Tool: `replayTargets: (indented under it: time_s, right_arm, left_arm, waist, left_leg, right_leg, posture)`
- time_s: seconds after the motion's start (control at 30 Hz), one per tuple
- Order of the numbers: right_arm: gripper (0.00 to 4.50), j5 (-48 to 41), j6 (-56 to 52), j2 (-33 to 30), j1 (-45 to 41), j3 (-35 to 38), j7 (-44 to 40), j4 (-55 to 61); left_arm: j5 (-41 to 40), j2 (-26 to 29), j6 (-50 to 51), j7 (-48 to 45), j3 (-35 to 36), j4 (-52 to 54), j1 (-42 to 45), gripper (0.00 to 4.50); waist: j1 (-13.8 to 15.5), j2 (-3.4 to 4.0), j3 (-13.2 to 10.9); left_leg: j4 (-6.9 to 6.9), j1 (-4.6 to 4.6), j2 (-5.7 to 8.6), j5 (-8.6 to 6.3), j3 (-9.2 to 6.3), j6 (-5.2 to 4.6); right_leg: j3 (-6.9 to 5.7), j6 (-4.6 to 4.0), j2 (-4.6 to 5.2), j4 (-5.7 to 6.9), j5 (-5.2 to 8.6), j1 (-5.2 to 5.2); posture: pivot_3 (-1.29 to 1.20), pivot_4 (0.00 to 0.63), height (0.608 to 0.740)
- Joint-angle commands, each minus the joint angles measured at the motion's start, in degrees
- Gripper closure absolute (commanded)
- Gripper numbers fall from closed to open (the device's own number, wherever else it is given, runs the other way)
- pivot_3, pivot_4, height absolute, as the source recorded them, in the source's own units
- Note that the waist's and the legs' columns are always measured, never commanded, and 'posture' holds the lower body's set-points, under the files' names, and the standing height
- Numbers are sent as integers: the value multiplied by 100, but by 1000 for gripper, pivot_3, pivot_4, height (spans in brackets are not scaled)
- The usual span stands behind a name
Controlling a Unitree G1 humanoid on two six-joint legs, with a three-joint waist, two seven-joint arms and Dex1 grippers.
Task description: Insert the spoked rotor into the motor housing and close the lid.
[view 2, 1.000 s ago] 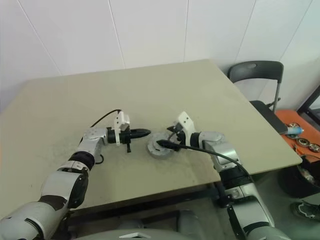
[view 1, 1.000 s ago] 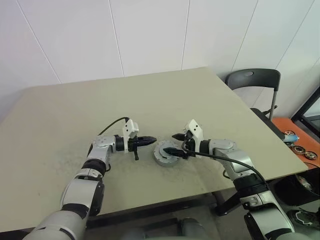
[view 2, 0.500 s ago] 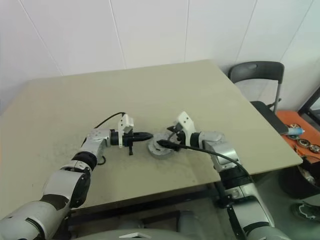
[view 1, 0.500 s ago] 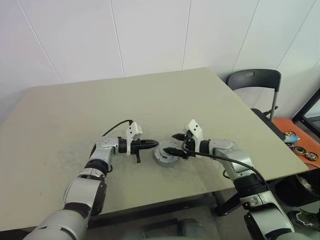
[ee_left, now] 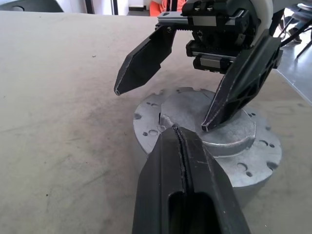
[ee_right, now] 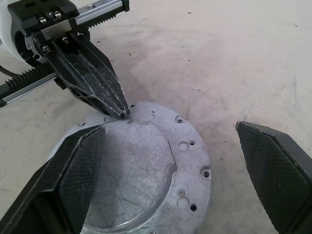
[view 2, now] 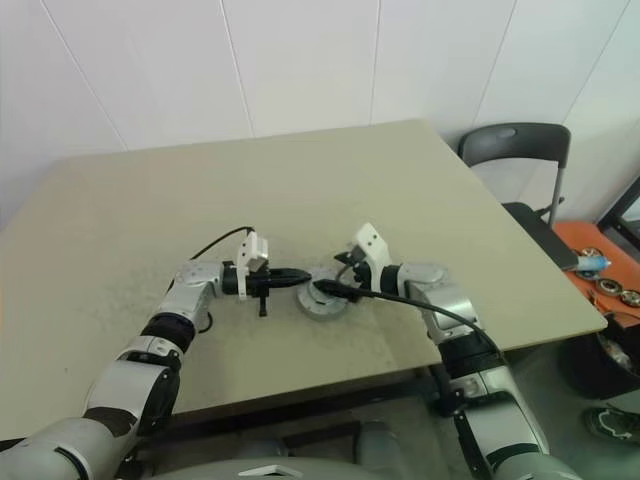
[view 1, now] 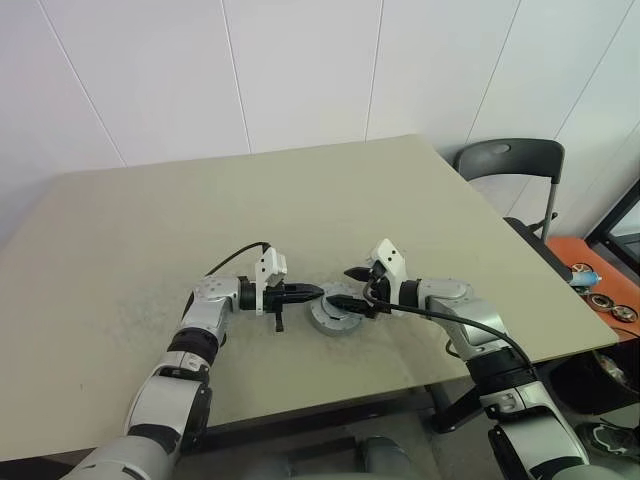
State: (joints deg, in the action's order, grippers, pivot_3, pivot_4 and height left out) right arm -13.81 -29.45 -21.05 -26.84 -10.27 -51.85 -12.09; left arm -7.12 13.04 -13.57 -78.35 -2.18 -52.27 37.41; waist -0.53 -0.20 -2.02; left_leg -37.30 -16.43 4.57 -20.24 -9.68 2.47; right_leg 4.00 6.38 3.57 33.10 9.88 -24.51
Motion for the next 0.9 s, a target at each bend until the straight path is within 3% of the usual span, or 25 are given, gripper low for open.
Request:
replayTargets:
  time_s: [0.03,0.43,0.6,0.9]
  right_arm:
    - [14,-175,-48,-95,-167,217,-75,210]
    - [14,-1028,-1522,-611,10,829,-265,420]
    - [14,-1695,-2862,-615,270,1100,-193,548]
    - [14,-2913,-4810,470,278,2311,922,533]
  left_arm:
    - [65,51,-90,13,-112,-54,67,4500]
    - [250,133,-711,122,-108,-1201,399,4500]
    - [287,86,-803,165,-126,-1306,407,4500]
    - [335,49,-964,258,-119,-1475,372,4500]
  waist:
    - [-7,0,0]
    - [-1,1,2]
    - [13,1,3]
    - [20,6,8]
  left_leg:
    - [0,0,0,0,0,0]
    - [-7,8,-1,0,2,0]
    - [-8,7,-1,0,1,0]
    - [-17,10,-3,0,-1,-1]
  right_leg:
    - [0,0,0,0,0,0]
    - [0,0,-2,3,0,10]
    - [0,-1,0,2,-1,10]
    - [0,1,-1,10,0,17]
  posture:
    - [0,0,740]
    - [0,0,740]
    - [0,0,740]
    - [0,0,740]
